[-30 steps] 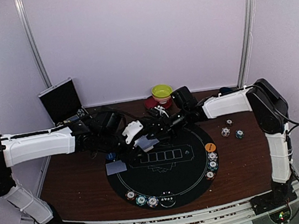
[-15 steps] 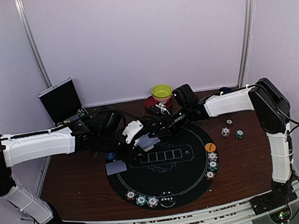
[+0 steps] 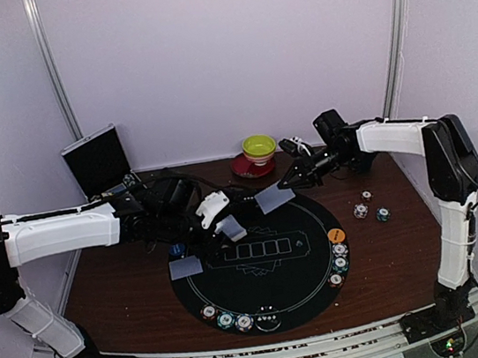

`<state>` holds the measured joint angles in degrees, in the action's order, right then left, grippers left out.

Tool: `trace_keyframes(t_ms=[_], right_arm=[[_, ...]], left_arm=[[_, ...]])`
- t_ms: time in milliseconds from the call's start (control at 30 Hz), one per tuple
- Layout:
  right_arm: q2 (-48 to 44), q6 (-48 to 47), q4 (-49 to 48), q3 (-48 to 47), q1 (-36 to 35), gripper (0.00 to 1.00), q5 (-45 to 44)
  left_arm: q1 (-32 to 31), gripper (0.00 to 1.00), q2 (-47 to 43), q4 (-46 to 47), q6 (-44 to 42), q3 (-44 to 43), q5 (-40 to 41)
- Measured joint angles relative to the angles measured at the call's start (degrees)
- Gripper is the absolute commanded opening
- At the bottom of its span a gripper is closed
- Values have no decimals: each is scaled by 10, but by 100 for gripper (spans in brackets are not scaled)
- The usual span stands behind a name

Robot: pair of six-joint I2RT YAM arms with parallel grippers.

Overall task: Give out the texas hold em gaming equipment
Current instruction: Distribute the poker card in the big blind area.

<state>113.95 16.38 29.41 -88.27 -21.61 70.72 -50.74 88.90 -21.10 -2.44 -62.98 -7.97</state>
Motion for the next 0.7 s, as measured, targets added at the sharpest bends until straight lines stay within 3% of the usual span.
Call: trace_keyframes(t_ms=[300,500,700], right_arm=[[67,-263,277,-80,130,0,-42],[88,-304,306,-23,160,0,-97],[88,-273,258,7,157,0,-125]], left_arm=[[0,58,-12,0,4,0,0],[0,58,-13,-1,5,0,-1],[0,58,-13,-2,6,0,0]])
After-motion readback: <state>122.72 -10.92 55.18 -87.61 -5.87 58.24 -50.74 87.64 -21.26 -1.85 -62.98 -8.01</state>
